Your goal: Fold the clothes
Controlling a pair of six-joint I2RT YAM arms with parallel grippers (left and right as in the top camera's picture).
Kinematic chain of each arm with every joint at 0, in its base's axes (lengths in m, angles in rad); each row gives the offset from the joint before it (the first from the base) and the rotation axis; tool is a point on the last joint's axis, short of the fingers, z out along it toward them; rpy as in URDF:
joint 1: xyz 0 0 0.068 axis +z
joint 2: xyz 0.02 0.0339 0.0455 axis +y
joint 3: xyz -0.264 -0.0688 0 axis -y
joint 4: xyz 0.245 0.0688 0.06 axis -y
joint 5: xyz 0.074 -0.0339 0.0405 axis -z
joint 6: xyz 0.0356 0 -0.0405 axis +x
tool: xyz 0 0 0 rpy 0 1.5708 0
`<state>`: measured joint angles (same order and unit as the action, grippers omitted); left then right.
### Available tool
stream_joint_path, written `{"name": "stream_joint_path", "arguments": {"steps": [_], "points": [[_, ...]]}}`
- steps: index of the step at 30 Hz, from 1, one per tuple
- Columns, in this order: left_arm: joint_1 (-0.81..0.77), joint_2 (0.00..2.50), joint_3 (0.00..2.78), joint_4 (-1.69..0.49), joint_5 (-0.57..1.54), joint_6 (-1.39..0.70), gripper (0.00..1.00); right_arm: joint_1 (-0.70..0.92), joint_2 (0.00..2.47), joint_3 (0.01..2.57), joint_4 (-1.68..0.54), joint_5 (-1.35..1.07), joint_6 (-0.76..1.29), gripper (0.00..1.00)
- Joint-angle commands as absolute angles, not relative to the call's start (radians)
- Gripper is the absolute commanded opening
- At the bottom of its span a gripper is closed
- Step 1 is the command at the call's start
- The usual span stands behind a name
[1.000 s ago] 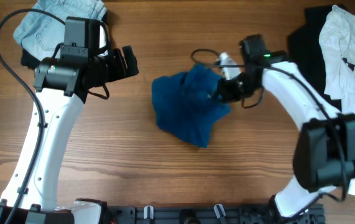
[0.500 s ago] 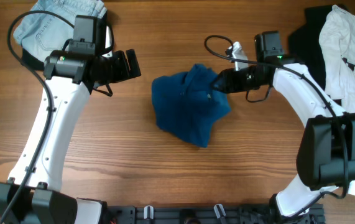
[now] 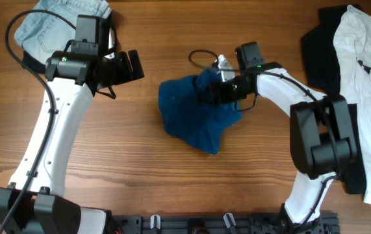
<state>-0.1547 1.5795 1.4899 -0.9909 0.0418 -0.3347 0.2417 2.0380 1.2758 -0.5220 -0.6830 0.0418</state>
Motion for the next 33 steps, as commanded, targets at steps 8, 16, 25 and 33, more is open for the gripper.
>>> {"name": "stream_joint_path", "arguments": {"steps": [8,16,25,33], "points": [[-0.183,1.672,1.489,-0.989,0.15,-0.253,1.0,0.185,2.093,1.326,-0.536,-0.741,0.081,0.9],[-0.391,1.674,1.488,-0.986,0.282,-0.229,1.0,0.034,1.74,1.569,-0.62,-0.764,0.192,1.0],[-0.598,1.828,1.41,-0.922,0.297,-0.328,0.08,-0.166,1.685,1.575,-0.683,-0.765,0.22,0.95],[-0.591,2.087,1.41,-0.943,0.107,-0.291,0.04,-0.165,1.685,1.575,-0.687,-0.757,0.212,0.93]]}}
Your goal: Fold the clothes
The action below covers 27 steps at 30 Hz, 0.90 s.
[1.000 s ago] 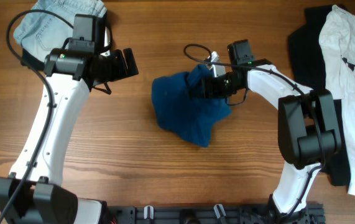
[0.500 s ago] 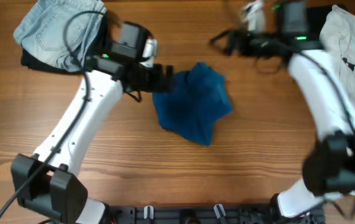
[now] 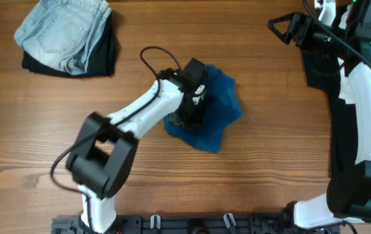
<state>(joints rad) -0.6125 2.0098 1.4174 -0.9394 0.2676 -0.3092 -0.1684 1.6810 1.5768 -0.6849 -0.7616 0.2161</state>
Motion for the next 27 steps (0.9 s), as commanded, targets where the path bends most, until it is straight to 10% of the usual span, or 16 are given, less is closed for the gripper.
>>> {"name": "stream_joint_path", "arguments": {"steps": [1,9,13,15,27], "points": [[-0.585,2.111,1.41,-0.945,0.035,-0.292,0.04,-0.165,1.685,1.575,-0.689,-0.757,0.211,0.92],[-0.437,2.193,1.41,-0.985,-0.314,-0.293,0.05,-0.165,1.686,1.575,-0.739,-0.714,0.159,0.92],[-0.285,2.192,1.412,-0.985,-0.475,-0.292,0.39,-0.165,1.687,1.575,-0.756,-0.696,0.146,0.93],[-0.233,2.192,1.429,-1.005,-0.48,-0.292,0.52,-0.165,1.687,1.575,-0.757,-0.696,0.133,0.92],[-0.381,2.028,1.739,-1.201,-0.171,-0.13,0.63,-0.165,1.687,1.575,-0.759,-0.696,0.13,0.93]]}}
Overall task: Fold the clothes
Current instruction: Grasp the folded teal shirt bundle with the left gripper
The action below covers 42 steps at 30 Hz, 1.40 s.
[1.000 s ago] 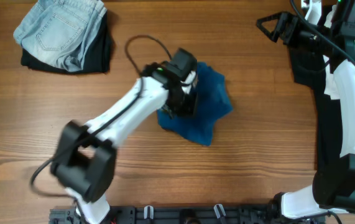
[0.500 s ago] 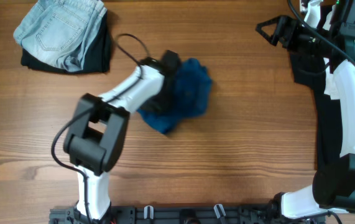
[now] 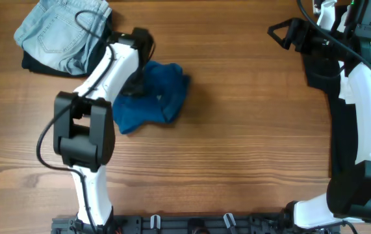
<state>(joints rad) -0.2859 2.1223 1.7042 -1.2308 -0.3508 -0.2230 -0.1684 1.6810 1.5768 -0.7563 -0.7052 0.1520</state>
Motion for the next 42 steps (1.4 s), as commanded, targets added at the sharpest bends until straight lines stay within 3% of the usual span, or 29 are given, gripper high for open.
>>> {"name": "stream_joint_path", "arguments": {"steps": [1,8,16,24,25,26,27,28,32,37,42], "points": [[-0.409,2.023,1.738,-1.188,-0.122,-0.13,0.63,-0.165,1.687,1.575,-0.757,-0.696,0.129,0.93],[-0.58,2.078,1.58,-1.005,-0.183,-0.128,0.67,-0.165,1.687,1.575,-0.796,-0.696,0.072,0.93],[-0.545,2.096,1.504,-0.855,-0.285,-0.104,0.73,-0.165,1.687,1.575,-0.81,-0.696,0.056,0.93],[-0.545,2.209,1.503,-0.867,-0.282,-0.082,0.73,-0.165,1.687,1.575,-0.81,-0.696,0.051,0.94],[-0.543,2.216,1.503,-0.867,-0.282,-0.082,0.7,-0.165,1.687,1.575,-0.81,-0.696,0.049,0.94],[-0.54,2.218,1.503,-0.864,-0.282,-0.082,0.44,-0.165,1.687,1.575,-0.809,-0.695,0.044,0.94],[-0.538,2.218,1.503,-0.863,-0.283,-0.082,0.11,-0.165,1.687,1.573,-0.809,-0.693,0.045,0.94],[-0.534,2.218,1.503,-0.861,-0.288,-0.083,0.04,-0.165,1.687,1.572,-0.811,-0.687,0.045,0.93],[-0.517,2.194,1.539,-0.891,-0.298,-0.09,0.04,-0.165,1.688,1.563,-0.818,-0.669,0.043,0.94],[-0.501,2.059,1.797,-1.069,-0.334,-0.089,0.04,-0.165,1.689,1.563,-0.812,-0.669,0.043,0.93],[-0.439,1.92,1.991,-1.081,-0.38,-0.021,0.04,-0.165,1.689,1.563,-0.817,-0.669,0.028,0.93]]}}
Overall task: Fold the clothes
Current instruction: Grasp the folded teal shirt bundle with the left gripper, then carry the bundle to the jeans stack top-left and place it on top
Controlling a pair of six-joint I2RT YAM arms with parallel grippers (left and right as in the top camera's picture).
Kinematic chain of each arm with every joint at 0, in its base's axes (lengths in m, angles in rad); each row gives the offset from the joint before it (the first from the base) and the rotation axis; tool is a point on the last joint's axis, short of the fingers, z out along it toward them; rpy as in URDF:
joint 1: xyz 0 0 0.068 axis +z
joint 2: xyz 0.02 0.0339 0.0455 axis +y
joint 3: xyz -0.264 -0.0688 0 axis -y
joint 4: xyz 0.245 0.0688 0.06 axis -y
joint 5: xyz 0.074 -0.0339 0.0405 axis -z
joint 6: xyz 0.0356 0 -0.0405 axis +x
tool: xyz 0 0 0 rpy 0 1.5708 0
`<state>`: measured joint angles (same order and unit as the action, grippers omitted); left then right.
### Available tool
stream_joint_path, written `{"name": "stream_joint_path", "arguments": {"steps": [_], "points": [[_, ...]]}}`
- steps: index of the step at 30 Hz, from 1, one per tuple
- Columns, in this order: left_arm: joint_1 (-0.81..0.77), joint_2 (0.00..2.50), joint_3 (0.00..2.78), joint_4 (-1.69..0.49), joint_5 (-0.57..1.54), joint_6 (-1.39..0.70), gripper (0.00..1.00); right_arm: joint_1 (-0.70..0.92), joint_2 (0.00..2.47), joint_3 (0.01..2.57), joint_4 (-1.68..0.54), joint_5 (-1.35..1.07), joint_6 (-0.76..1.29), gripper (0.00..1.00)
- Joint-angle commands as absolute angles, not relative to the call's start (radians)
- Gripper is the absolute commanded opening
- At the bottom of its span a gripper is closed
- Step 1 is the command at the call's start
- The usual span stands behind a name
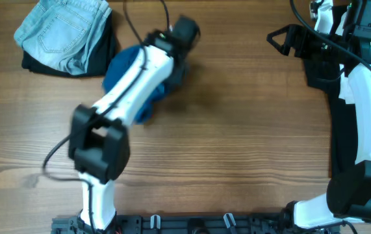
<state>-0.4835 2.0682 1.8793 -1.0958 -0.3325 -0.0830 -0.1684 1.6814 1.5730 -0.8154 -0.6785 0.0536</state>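
The blue garment lies crumpled at the upper left, its left edge against the pile of jeans. My left arm crosses over it from the near left. Its blurred wrist sits at the garment's upper right edge, where the left gripper is hidden below it, so its jaws cannot be made out. My right gripper hangs open over bare wood at the far right, holding nothing, well away from the blue garment.
Folded light blue jeans lie on a dark garment in the far left corner. A white shirt and black clothes are heaped along the right edge, mostly behind the right arm.
The blue garment has shifted up and left, now touching the jeans pile. The left arm's wrist has moved to the garment's upper right side. The right arm has hardly moved.
First the right gripper was on the blue garment at the table's middle while the left arm waited by the jeans. Then the right arm was back at the far right and the left gripper on the garment. The garment then lay further left, and now beside the jeans.
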Motion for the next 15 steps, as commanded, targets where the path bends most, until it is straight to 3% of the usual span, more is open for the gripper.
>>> {"name": "stream_joint_path", "arguments": {"steps": [1,9,15], "points": [[-0.417,1.897,2.009,-1.07,-0.38,0.01,0.04,-0.165,1.689,1.563,-0.817,-0.669,0.028,0.93],[-0.201,1.85,2.023,-0.966,-0.451,0.255,0.04,-0.165,1.69,1.563,-0.817,-0.67,0.03,0.93],[0.014,1.862,2.023,-0.672,-0.446,0.442,0.04,-0.165,1.692,1.563,-0.818,-0.67,0.03,0.93]]}}
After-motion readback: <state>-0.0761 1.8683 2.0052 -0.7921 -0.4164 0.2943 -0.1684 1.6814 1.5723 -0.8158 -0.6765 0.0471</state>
